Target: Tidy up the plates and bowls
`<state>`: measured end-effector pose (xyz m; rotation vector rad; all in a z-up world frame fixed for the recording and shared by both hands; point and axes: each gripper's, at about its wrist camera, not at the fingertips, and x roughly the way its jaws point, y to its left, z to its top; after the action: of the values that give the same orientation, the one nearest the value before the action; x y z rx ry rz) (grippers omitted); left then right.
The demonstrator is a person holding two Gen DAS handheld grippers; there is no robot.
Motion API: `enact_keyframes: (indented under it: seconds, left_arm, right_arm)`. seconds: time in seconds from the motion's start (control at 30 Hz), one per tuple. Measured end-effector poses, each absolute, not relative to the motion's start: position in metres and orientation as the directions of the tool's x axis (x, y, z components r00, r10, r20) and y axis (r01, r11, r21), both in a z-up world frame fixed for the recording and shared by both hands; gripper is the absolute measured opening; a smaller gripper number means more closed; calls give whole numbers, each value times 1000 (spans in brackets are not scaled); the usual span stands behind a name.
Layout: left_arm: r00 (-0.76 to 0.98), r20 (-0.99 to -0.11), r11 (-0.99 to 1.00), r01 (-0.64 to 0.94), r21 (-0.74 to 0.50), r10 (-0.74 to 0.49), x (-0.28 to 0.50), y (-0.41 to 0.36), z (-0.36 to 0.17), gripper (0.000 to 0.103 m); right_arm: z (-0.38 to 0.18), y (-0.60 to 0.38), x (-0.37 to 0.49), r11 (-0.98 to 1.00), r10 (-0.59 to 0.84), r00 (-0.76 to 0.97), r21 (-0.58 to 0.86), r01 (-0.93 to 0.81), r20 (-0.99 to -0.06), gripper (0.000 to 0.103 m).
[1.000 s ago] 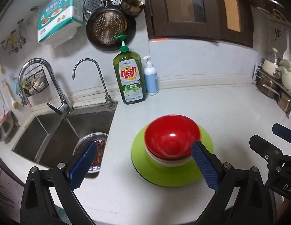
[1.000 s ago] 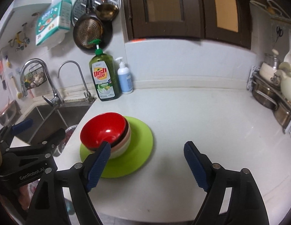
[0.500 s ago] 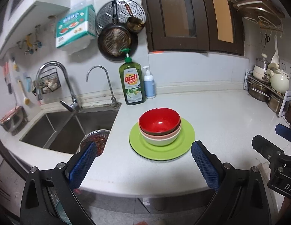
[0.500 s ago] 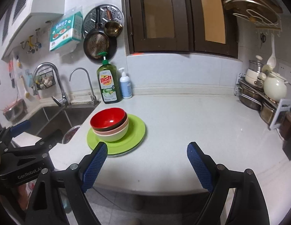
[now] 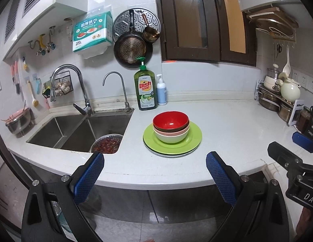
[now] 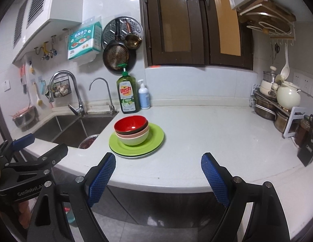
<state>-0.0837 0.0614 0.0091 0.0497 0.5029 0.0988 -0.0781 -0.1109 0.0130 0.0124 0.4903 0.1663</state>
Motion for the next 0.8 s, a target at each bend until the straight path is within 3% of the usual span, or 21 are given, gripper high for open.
enact_keyframes:
  seconds: [0.8]
  left_arm:
    - [894,-442,996,-37,83,70,-117,79,24,103]
  right_arm:
    - [22,-96,-120,995,103,888,60,-85,-448,88]
